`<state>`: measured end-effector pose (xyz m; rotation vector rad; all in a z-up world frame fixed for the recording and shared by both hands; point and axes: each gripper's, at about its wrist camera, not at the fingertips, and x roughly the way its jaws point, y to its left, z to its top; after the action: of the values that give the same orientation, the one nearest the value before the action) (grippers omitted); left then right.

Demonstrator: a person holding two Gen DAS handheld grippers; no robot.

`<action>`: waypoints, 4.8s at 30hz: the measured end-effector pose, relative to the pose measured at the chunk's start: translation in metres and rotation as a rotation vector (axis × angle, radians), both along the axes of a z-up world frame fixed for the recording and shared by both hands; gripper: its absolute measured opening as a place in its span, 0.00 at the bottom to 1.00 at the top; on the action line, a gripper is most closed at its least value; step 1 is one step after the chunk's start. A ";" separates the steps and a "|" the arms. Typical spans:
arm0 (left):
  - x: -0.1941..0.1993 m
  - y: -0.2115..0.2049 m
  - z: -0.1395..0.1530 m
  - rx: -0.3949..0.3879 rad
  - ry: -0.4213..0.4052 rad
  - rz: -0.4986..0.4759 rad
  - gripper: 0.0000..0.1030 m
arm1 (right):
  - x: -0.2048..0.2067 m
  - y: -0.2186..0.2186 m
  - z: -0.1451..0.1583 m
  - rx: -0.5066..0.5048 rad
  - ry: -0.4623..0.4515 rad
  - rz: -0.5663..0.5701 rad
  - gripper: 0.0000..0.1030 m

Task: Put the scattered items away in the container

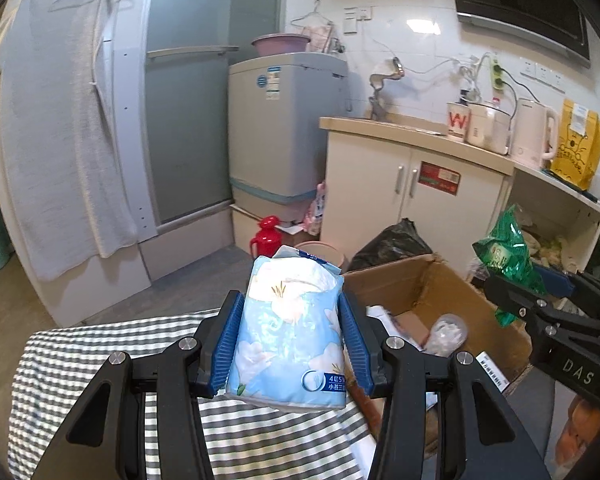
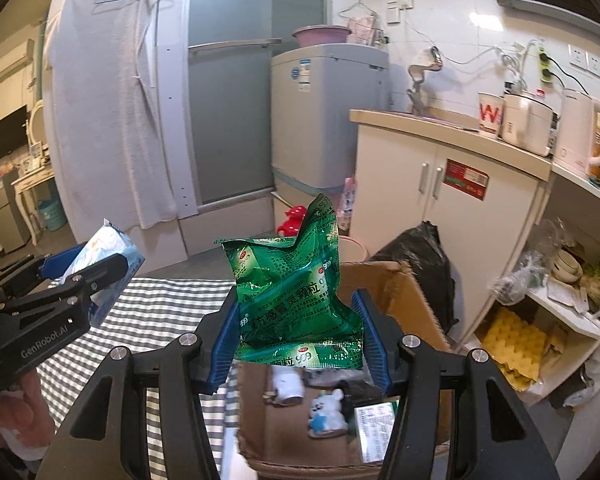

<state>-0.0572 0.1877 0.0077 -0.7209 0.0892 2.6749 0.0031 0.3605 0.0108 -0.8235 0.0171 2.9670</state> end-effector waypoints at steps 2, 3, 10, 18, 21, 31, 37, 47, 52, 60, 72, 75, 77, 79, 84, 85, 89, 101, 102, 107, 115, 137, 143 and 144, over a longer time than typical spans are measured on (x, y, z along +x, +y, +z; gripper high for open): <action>-0.001 0.009 0.002 0.002 0.002 -0.018 0.48 | 0.001 0.007 -0.001 0.000 -0.003 -0.013 0.52; -0.001 0.013 0.002 0.002 0.003 -0.025 0.48 | 0.002 0.012 -0.002 0.000 -0.005 -0.019 0.52; -0.004 0.046 0.004 0.001 0.002 -0.080 0.48 | 0.002 0.038 -0.006 -0.001 -0.022 -0.056 0.52; -0.010 0.078 -0.008 -0.011 -0.026 -0.140 0.48 | -0.003 0.065 -0.020 -0.015 -0.061 -0.092 0.53; -0.013 0.089 -0.018 -0.027 -0.051 -0.168 0.48 | -0.008 0.072 -0.026 -0.024 -0.075 -0.099 0.53; -0.030 0.117 -0.042 -0.057 -0.126 -0.228 0.48 | -0.028 0.086 -0.056 -0.033 -0.163 -0.098 0.53; -0.043 0.136 -0.066 -0.095 -0.187 -0.256 0.48 | -0.041 0.094 -0.076 -0.023 -0.235 -0.085 0.53; -0.060 0.152 -0.095 -0.158 -0.265 -0.282 0.48 | -0.058 0.095 -0.103 -0.016 -0.317 -0.056 0.53; -0.064 0.160 -0.105 -0.189 -0.286 -0.301 0.48 | -0.063 0.094 -0.115 -0.009 -0.354 -0.047 0.53; -0.068 0.166 -0.120 -0.212 -0.323 -0.309 0.48 | -0.070 0.098 -0.133 -0.010 -0.414 -0.036 0.54; -0.069 0.162 -0.114 -0.212 -0.320 -0.289 0.54 | -0.066 0.098 -0.127 -0.024 -0.385 -0.051 0.58; -0.068 0.159 -0.107 -0.197 -0.311 -0.286 0.57 | -0.063 0.098 -0.119 -0.025 -0.359 -0.061 0.61; -0.067 0.157 -0.100 -0.185 -0.301 -0.283 0.57 | -0.061 0.097 -0.113 -0.024 -0.341 -0.066 0.61; -0.065 0.154 -0.094 -0.177 -0.286 -0.279 0.58 | -0.058 0.097 -0.107 -0.027 -0.318 -0.072 0.61; -0.060 0.143 -0.076 -0.154 -0.248 -0.261 0.58 | -0.049 0.093 -0.090 -0.034 -0.258 -0.086 0.61; -0.059 0.140 -0.073 -0.149 -0.242 -0.256 0.59 | -0.047 0.093 -0.087 -0.035 -0.248 -0.088 0.61; -0.054 0.128 -0.062 -0.132 -0.218 -0.233 0.59 | -0.040 0.091 -0.076 -0.047 -0.200 -0.097 0.61; -0.034 0.078 -0.030 -0.087 -0.136 -0.129 0.59 | -0.022 0.067 -0.046 -0.073 -0.089 -0.064 0.65; -0.032 0.074 -0.027 -0.083 -0.129 -0.121 0.59 | -0.021 0.063 -0.044 -0.072 -0.083 -0.056 0.66; -0.022 0.047 -0.012 -0.063 -0.084 -0.067 0.65 | -0.018 0.041 -0.036 -0.068 -0.059 -0.015 0.66; -0.009 0.000 0.004 -0.041 -0.048 0.033 0.71 | -0.017 0.006 -0.023 -0.080 -0.014 0.060 0.72; 0.026 -0.118 0.024 -0.016 0.036 0.281 1.00 | -0.022 -0.101 -0.006 -0.094 0.036 0.257 0.95; 0.025 -0.139 0.019 -0.021 0.020 0.317 1.00 | -0.023 -0.115 -0.006 -0.101 0.037 0.251 1.00; 0.025 -0.141 0.018 -0.024 0.015 0.320 1.00 | -0.024 -0.118 -0.006 -0.102 0.035 0.250 1.00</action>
<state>-0.0325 0.0463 0.0257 -0.7796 0.0102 2.9877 -0.0208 0.2429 0.0045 -0.8425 0.0736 3.2385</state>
